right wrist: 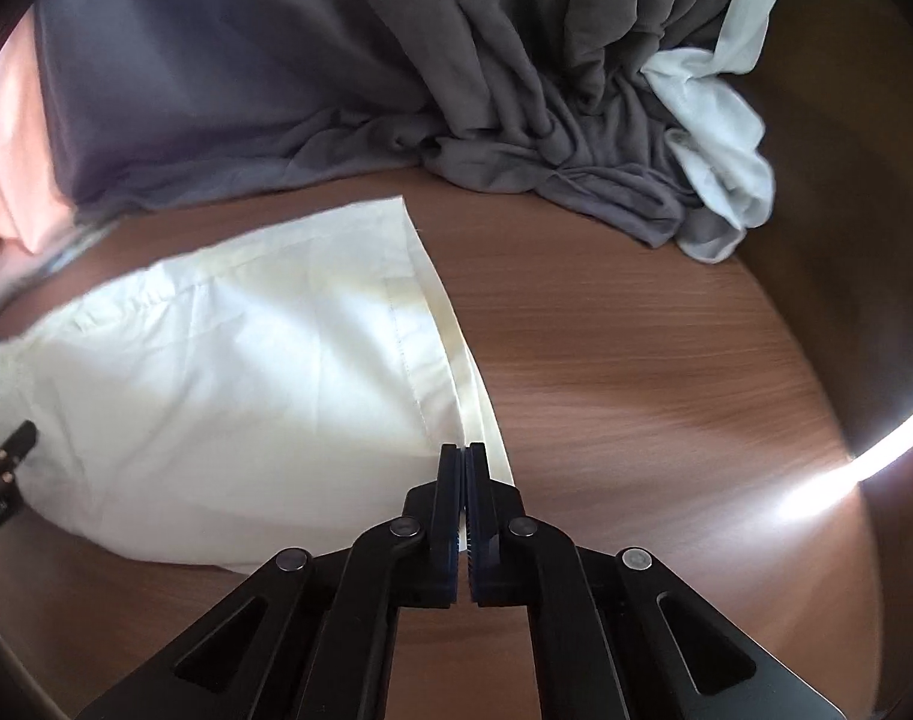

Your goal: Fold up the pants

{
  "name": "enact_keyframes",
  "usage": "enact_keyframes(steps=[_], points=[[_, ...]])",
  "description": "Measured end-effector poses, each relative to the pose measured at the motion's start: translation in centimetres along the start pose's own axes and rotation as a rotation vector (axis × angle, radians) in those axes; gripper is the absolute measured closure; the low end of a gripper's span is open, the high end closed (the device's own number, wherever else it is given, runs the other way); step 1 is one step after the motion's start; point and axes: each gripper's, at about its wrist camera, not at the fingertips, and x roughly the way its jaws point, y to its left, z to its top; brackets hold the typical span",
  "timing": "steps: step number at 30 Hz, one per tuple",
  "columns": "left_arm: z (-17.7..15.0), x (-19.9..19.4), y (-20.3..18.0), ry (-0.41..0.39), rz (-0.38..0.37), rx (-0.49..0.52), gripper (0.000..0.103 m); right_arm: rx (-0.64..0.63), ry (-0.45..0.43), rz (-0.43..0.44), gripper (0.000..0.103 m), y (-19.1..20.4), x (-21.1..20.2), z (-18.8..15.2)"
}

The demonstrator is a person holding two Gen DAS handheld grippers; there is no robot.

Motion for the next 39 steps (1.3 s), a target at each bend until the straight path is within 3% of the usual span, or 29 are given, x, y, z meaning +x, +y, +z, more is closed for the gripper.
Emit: enact_keyframes(steps=[5, 10, 15, 18, 20, 22, 25, 27, 31, 35, 39], points=[[-0.4, 1.5, 0.3, 0.049, -0.016, -0.024, 0.007, -0.04, 0.015, -0.114, 0.101, 0.1, 0.0, -0.6], [-0.3, 2.2, 0.9, 0.096, -0.09, -0.089, 0.002, -0.061, 0.032, -0.185, 0.101, 0.1, 0.0, -1.1], [-0.3, 2.1, 0.5, 0.094, -0.105, -0.066, 0.002, -0.056, 0.054, -0.221, 0.102, -0.1, 0.2, -1.2], [0.3, 0.4, -0.1, 0.016, -0.014, 0.026, 0.008, -0.039, 0.073, -0.221, 0.102, -0.5, 0.5, -1.3], [1.2, -2.0, -0.4, -0.095, 0.0, 0.089, 0.008, -0.016, 0.079, -0.222, 0.101, -0.9, 0.4, -1.2], [2.7, -4.1, -0.8, -0.198, -0.077, 0.148, 0.007, 0.009, 0.078, -0.211, 0.101, -1.3, 0.2, -1.2], [5.8, -5.3, -2.5, -0.275, -0.274, 0.252, 0.008, 0.064, 0.072, -0.171, 0.101, -1.8, -0.2, -1.4], [7.9, -5.5, -4.4, -0.305, -0.396, 0.329, 0.01, 0.093, 0.057, -0.152, 0.101, -2.0, -0.6, -1.4], [11.7, -5.5, -9.2, -0.356, -0.564, 0.489, 0.014, 0.153, 0.035, -0.116, 0.101, -2.8, -1.0, -1.7], [14.3, -4.6, -14.4, -0.34, -0.694, 0.647, 0.02, 0.216, 0.016, -0.069, 0.101, -3.6, -1.0, -1.7], [15.5, -2.6, -19.4, -0.279, -0.747, 0.794, 0.033, 0.264, 0.005, -0.037, 0.101, -4.2, -1.1, -1.7]])
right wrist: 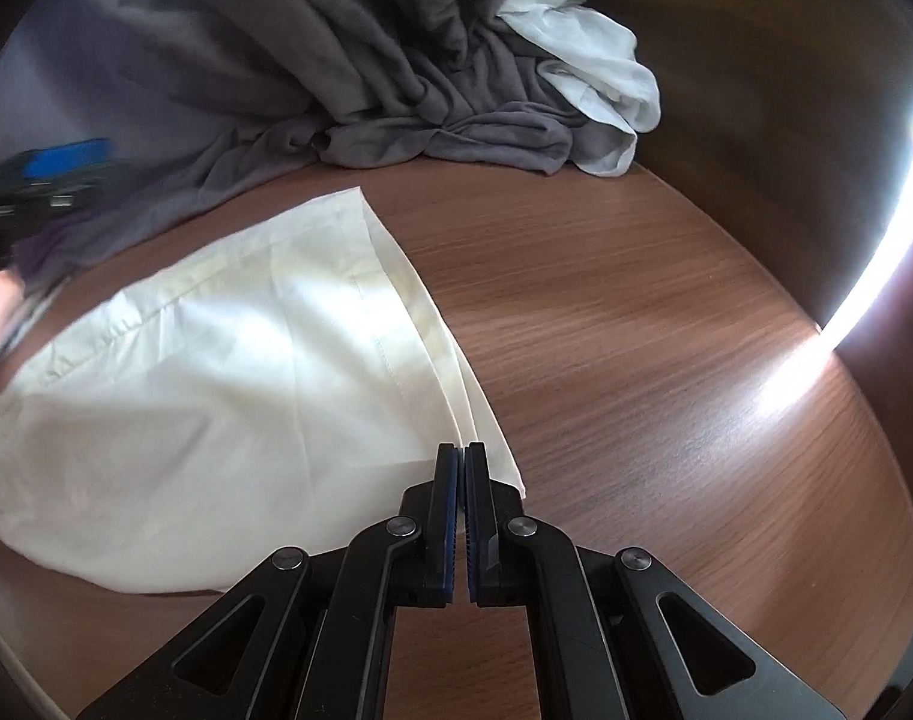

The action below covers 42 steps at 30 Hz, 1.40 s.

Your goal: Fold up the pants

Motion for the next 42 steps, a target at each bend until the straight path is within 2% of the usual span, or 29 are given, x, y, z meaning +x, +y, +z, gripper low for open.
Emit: enact_keyframes(steps=[6, 12, 14, 15, 16, 21, 26, 29, 31, 32, 35, 36, 37, 38, 39, 40, 42], points=[[1.3, 6.3, -1.2, 0.103, -0.077, 0.101, 0.054, 0.035, -0.006, 0.02, 0.101, -0.3, 0.0, -0.2], [1.9, 9.7, -2.6, 0.164, -0.135, 0.183, 0.057, 0.094, 0.011, 0.037, 0.101, -1.2, 0.1, 0.0], [1.9, 10.3, -2.8, 0.178, -0.147, 0.185, 0.068, 0.1, 0.01, 0.037, 0.101, -1.2, 0.1, -0.1], [1.9, 10.5, -2.8, 0.184, -0.146, 0.178, 0.085, 0.102, 0.01, 0.036, 0.101, -1.3, 0.1, -0.2], [2.1, 10.5, -2.7, 0.183, -0.146, 0.168, 0.095, 0.106, 0.01, 0.037, 0.101, -1.3, 0.1, -0.2], [3.2, 9.5, -2.2, 0.126, -0.169, 0.125, 0.098, 0.116, 0.005, 0.011, 0.101, -1.8, 0.0, -0.1], [3.6, 11.2, -2.4, 0.127, -0.148, 0.125, 0.097, 0.113, -0.013, -0.087, 0.101, -1.5, -0.4, 0.0], [3.5, 12.5, -2.4, 0.136, -0.126, 0.126, 0.094, 0.121, 0.022, -0.146, 0.101, -1.9, 0.5, -0.2], [3.6, 12.9, -2.4, 0.133, -0.095, 0.126, 0.088, 0.124, 0.017, -0.174, 0.101, -2.1, 0.5, -0.3], [3.7, 12.9, -2.3, 0.128, -0.088, 0.124, 0.087, 0.124, 0.027, -0.219, 0.101, -2.4, 0.6, -0.3], [4.4, 11.7, -2.3, 0.102, -0.074, 0.12, 0.064, 0.174, 0.038, -0.236, 0.099, -3.6, 0.7, -0.5], [4.6, 11.2, -2.2, 0.088, -0.079, 0.117, 0.05, 0.208, 0.044, -0.234, 0.098, -4.2, 0.5, -0.5], [4.9, 10.3, -2.2, 0.057, -0.078, 0.116, 0.042, 0.234, 0.04, -0.22, 0.089, -4.6, 0.3, -0.7], [5.1, 9.7, -2.2, 0.04, -0.074, 0.116, 0.04, 0.274, 0.031, -0.203, 0.071, -5.1, 0.0, -0.8], [5.4, 9.0, -2.2, 0.023, -0.075, 0.12, 0.039, 0.309, 0.019, -0.186, 0.063, -5.3, -0.3, -0.8], [5.5, 8.6, -2.2, 0.017, -0.084, 0.126, 0.039, 0.337, 0.007, -0.17, 0.058, -5.4, -0.7, -0.9], [5.6, 8.0, -2.2, 0.019, -0.094, 0.143, 0.039, 0.37, -0.027, -0.125, 0.058, -5.0, -1.6, -0.9]])
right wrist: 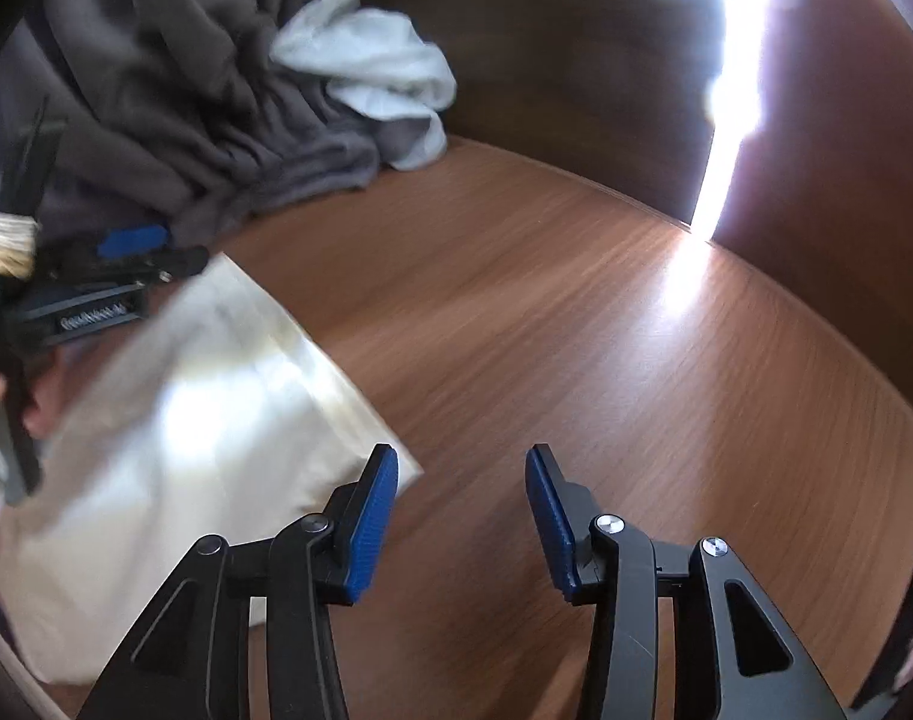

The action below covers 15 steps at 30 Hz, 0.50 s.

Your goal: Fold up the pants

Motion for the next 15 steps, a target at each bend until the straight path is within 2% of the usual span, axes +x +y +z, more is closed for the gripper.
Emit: enact_keyframes(steps=[3, 6, 8, 15], points=[[-0.2, -0.1, -0.3, 0.016, 0.001, 0.033, 0.039, 0.019, -0.025, 0.06, 0.057, 1.0, -1.1, -0.3], [-0.9, 0.3, -0.2, 0.05, -0.01, 0.047, 0.039, 0.089, -0.017, 0.109, 0.048, 1.6, -1.4, -0.8], [-1.4, 1.1, 0.2, 0.075, -0.029, 0.036, 0.039, 0.123, -0.007, 0.106, 0.045, 2.0, -1.1, -0.9], [-1.7, 3.9, 1.1, 0.129, -0.092, 0.027, 0.039, 0.132, 0.022, 0.047, 0.045, 2.6, 1.1, -1.3]])
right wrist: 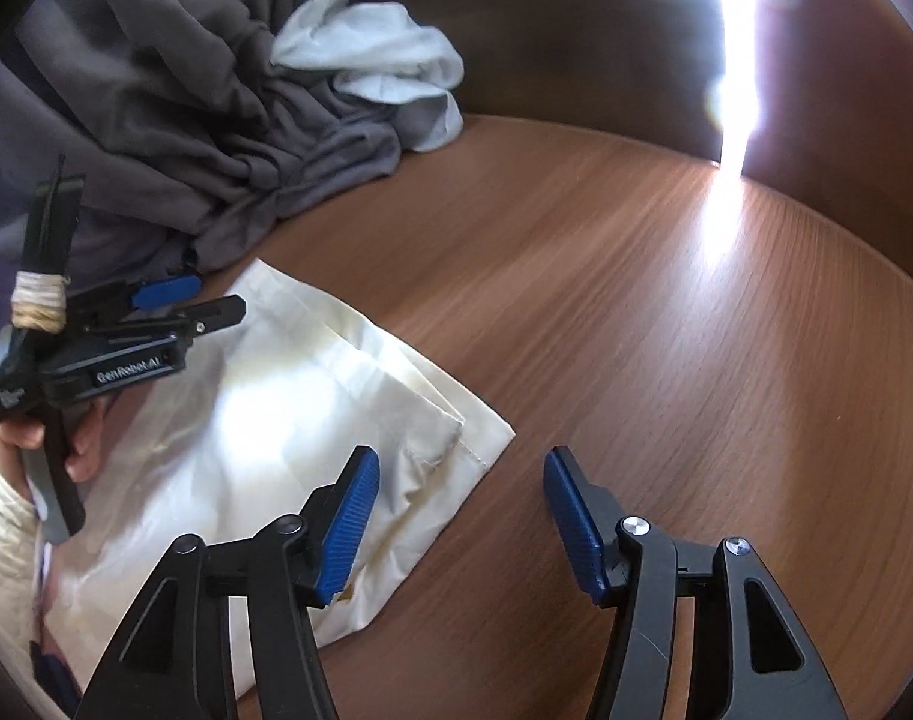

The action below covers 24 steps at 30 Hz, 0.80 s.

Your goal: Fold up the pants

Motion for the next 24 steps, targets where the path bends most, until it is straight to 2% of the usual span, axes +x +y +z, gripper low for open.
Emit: enact_keyframes(steps=[4, 8, 16, 20, 22, 24], points=[[0.2, 1.4, 0.2, 0.027, -0.024, -0.003, 0.042, -0.036, -0.018, -0.042, 0.045, 0.5, 0.3, 0.1], [0.4, 1.5, 0.5, 0.022, -0.049, -0.021, 0.045, -0.075, -0.03, -0.09, 0.045, 1.0, 0.4, 0.1], [0.2, 1.4, 1.2, 0.028, -0.133, -0.072, 0.065, -0.142, -0.044, -0.121, 0.047, 1.4, 0.4, 0.1], [0.2, 1.5, 1.1, 0.024, -0.146, -0.076, 0.072, -0.159, -0.053, -0.129, 0.055, 1.6, 0.5, 0.1], [0.2, 1.4, 1.0, 0.022, -0.163, -0.076, 0.084, -0.169, -0.057, -0.126, 0.061, 1.5, 0.6, 0.2], [0.5, 1.4, 0.7, 0.024, -0.176, -0.077, 0.09, -0.173, -0.057, -0.111, 0.071, 1.6, 0.7, 0.3]])
